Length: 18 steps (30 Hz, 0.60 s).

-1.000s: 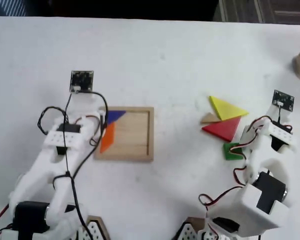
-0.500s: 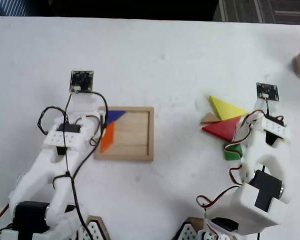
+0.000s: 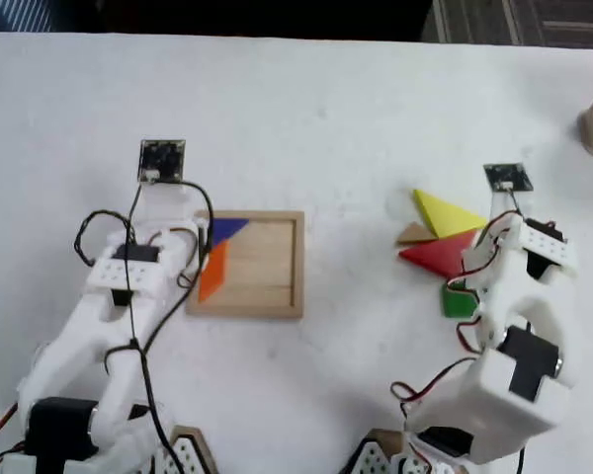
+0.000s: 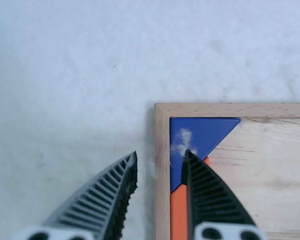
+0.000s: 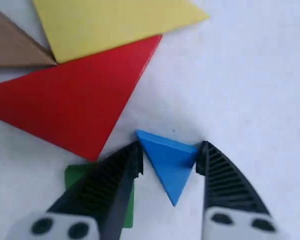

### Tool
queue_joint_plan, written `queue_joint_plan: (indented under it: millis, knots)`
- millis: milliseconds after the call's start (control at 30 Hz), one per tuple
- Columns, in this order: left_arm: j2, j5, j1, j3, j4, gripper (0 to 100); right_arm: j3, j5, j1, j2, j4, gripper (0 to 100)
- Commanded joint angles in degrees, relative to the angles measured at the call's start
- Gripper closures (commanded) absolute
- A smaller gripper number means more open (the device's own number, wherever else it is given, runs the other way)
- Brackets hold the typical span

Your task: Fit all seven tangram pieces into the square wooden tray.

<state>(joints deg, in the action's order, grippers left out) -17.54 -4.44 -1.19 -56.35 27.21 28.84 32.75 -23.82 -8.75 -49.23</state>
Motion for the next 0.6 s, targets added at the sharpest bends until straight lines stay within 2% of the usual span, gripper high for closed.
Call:
queue_joint_plan:
  millis: [0,300,467,567]
  knots:
    - [0.04,0.62,0.31,2.55,-1.41,84,-5.63,0.88,-0.04,-5.14,0.66,79.3]
    - [0.04,0.62,0.31,2.55,-1.41,84,-11.08,3.96,1.71,-12.18,-0.66,79.3]
    - [0.04,0.62,0.31,2.55,-1.41,84,-15.30,13.63,1.54,-7.87,-9.80,79.2]
    - [0.04,0.62,0.31,2.55,-1.41,84,-15.21,13.80,1.54,-7.69,-11.30,79.3]
